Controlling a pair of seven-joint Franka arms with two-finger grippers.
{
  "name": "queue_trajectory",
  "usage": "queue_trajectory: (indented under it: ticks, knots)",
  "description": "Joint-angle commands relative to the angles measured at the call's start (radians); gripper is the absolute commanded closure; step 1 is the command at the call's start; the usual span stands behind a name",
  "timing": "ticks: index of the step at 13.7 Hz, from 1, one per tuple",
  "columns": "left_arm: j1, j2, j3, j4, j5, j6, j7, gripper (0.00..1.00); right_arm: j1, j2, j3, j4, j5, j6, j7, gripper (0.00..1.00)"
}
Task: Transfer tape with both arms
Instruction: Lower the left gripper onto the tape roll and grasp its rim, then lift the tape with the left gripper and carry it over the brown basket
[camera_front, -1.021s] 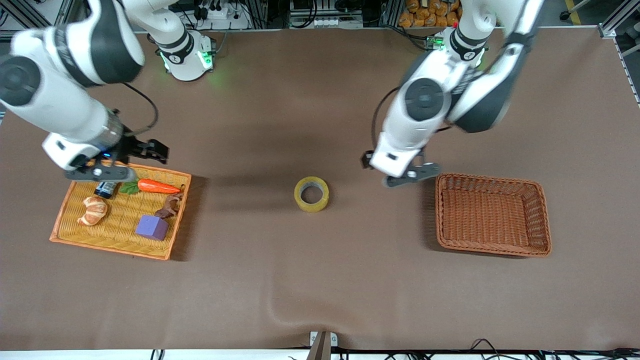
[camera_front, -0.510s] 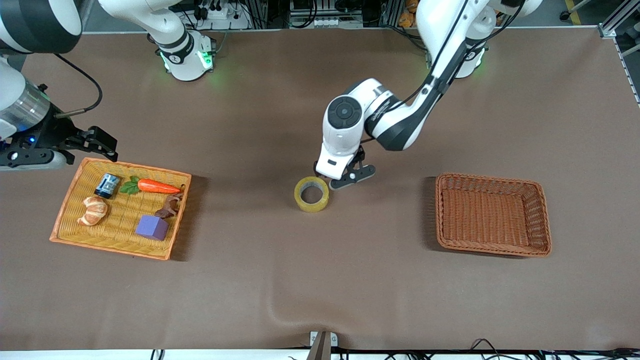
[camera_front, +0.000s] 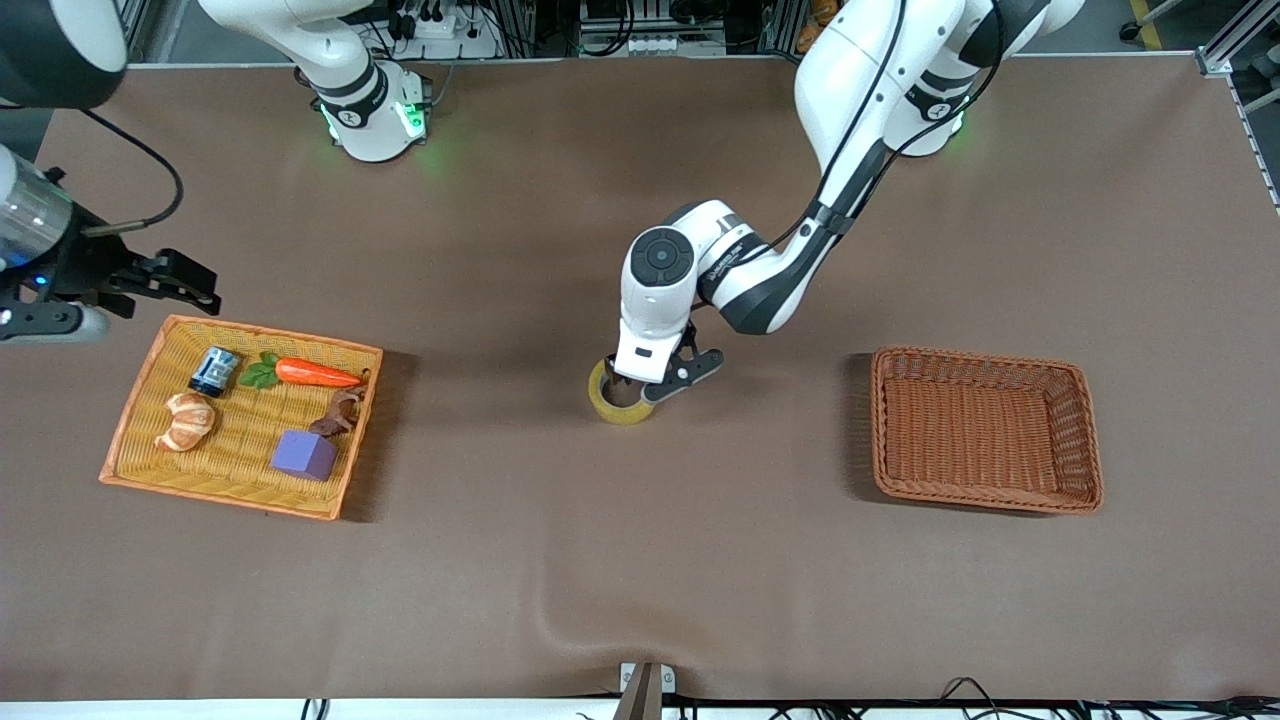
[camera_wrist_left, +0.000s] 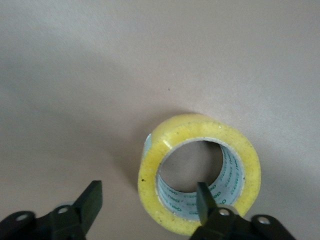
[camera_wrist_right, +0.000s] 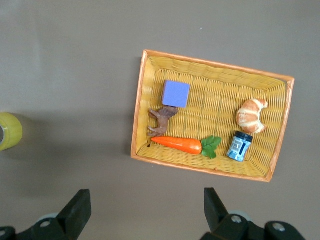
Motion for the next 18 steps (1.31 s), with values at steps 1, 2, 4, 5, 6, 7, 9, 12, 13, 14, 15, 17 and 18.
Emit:
queue_trajectory:
  ticks: [1, 2, 4, 5, 6, 7, 9, 12, 13, 14, 15, 17, 18]
  knots:
    - [-0.013, 0.045, 0.009, 0.035, 0.026, 0.027, -0.027, 0.42, -0.091, -0.019, 0.098, 0.014, 0.018, -0.024, -0.008, 0.0]
    - [-0.016, 0.056, 0.009, 0.036, 0.028, 0.037, -0.027, 0.55, -0.098, -0.028, 0.1, 0.006, 0.018, -0.026, -0.01, 0.0]
    - [-0.025, 0.067, 0.011, 0.036, 0.028, 0.051, -0.027, 0.83, -0.133, -0.036, 0.124, 0.011, 0.018, -0.061, -0.01, 0.0]
    - [-0.025, 0.062, 0.012, 0.036, 0.034, 0.051, -0.023, 1.0, -0.173, -0.044, 0.168, 0.011, 0.018, -0.065, -0.01, 0.0]
    - [-0.024, 0.053, 0.014, 0.035, 0.041, 0.05, -0.021, 1.0, -0.19, -0.05, 0.19, 0.009, 0.017, -0.07, -0.01, 0.0]
    - [-0.016, 0.032, 0.015, 0.035, 0.043, 0.05, -0.021, 1.0, -0.19, -0.05, 0.189, 0.014, 0.017, -0.091, -0.011, 0.0]
    - [0.024, -0.014, 0.023, 0.03, 0.052, 0.042, -0.018, 1.0, -0.195, -0.053, 0.182, 0.019, 0.017, -0.121, -0.013, 0.0]
    - [0.077, -0.137, 0.02, 0.012, 0.051, -0.054, 0.002, 1.0, -0.212, -0.048, 0.175, 0.037, 0.018, -0.118, -0.054, 0.0]
    - [0.108, -0.18, 0.015, 0.009, 0.049, -0.106, 0.034, 1.0, -0.213, -0.045, 0.17, 0.054, 0.017, -0.124, -0.057, 0.0]
    - [0.14, -0.22, 0.012, 0.007, 0.036, -0.149, 0.08, 1.0, -0.213, -0.045, 0.167, 0.052, 0.017, -0.127, -0.057, 0.0]
    - [0.172, -0.254, 0.008, 0.006, 0.032, -0.183, 0.116, 1.0, -0.213, -0.047, 0.167, 0.052, 0.017, -0.127, -0.054, 0.0]
    - [0.238, -0.311, 0.001, -0.002, 0.008, -0.229, 0.188, 1.0, -0.212, -0.05, 0.167, 0.054, 0.013, -0.127, -0.051, 0.0]
    - [0.272, -0.341, 0.0, -0.01, -0.007, -0.255, 0.242, 1.0, -0.212, -0.051, 0.167, 0.054, 0.013, -0.128, -0.057, 0.0]
